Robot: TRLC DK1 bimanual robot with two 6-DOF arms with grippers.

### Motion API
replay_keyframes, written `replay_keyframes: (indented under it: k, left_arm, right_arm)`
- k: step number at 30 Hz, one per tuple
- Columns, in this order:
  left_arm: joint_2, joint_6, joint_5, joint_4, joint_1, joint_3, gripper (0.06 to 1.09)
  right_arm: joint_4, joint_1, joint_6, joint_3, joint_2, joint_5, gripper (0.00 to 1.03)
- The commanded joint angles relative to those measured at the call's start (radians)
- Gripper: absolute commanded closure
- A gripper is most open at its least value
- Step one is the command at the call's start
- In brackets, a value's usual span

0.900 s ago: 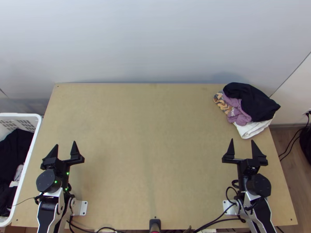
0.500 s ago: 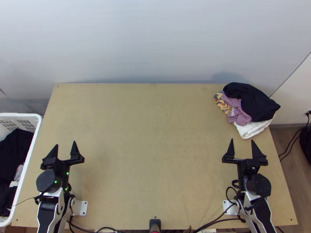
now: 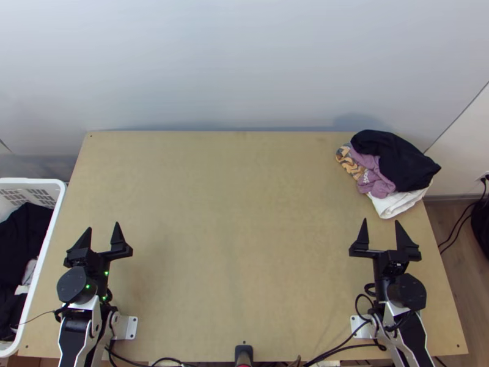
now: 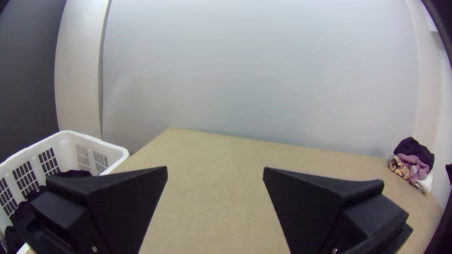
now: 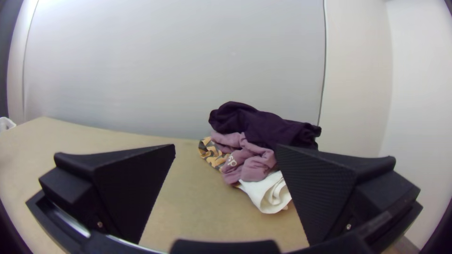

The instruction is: Fold the t-shirt

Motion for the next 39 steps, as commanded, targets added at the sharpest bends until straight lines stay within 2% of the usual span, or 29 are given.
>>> replay_keyframes:
  k: [1, 5, 9, 11, 15, 17, 20, 23, 26, 30, 33, 39]
  left_arm:
    - [0.0, -0.004, 0.003, 0.001, -0.006, 0.0, 0.1]
    - [-0.001, 0.0, -0.012, 0.004, 0.007, 0.0, 0.1]
    - [-0.001, 0.002, -0.104, 0.007, 0.021, 0.0, 0.1]
    - [-0.003, 0.016, -0.146, 0.015, 0.021, 0.0, 0.1]
    - [-0.001, 0.16, -0.132, 0.064, 0.026, 0.022, 0.1]
    - [0.0, 0.172, -0.127, 0.07, 0.024, 0.04, 0.1]
    - [0.04, 0.16, -0.124, 0.033, 0.012, 0.103, 0.1]
    - [0.124, 0.135, -0.126, -0.022, 0.02, 0.187, 0.1]
    - [0.21, 0.132, -0.126, -0.014, 0.058, 0.273, 0.1]
    - [0.355, 0.123, -0.126, 0.009, 0.107, 0.391, 0.1]
    - [0.508, 0.088, -0.098, -0.031, 0.181, 0.499, 0.1]
    - [0.75, 0.011, 0.095, -0.017, 0.477, 0.621, 0.1]
  right_arm:
    - [0.0, -0.058, -0.002, 0.0, 0.0, 0.0, 0.04]
    - [0.022, -0.058, 0.013, 0.0, -0.003, 0.0, 0.04]
    - [0.094, -0.062, -0.048, 0.0, -0.003, 0.003, 0.04]
    - [0.115, -0.063, -0.133, 0.002, -0.004, 0.011, 0.04]
    - [0.164, -0.049, -0.334, 0.002, -0.004, 0.137, 0.04]
    - [0.215, -0.035, -0.464, 0.002, -0.004, 0.154, 0.04]
    - [0.273, -0.014, -0.521, 0.029, -0.004, 0.157, 0.04]
    - [0.238, 0.027, -0.516, 0.095, 0.019, 0.186, 0.04]
    - [0.201, 0.093, -0.502, 0.192, 0.132, 0.28, 0.07]
    - [0.06, 0.142, -0.38, 0.347, 0.275, 0.326, 0.06]
    - [-0.1, 0.138, -0.238, 0.486, 0.402, 0.324, 0.04]
    - [-0.362, 0.13, -0.05, 0.698, 0.531, 0.289, 0.04]
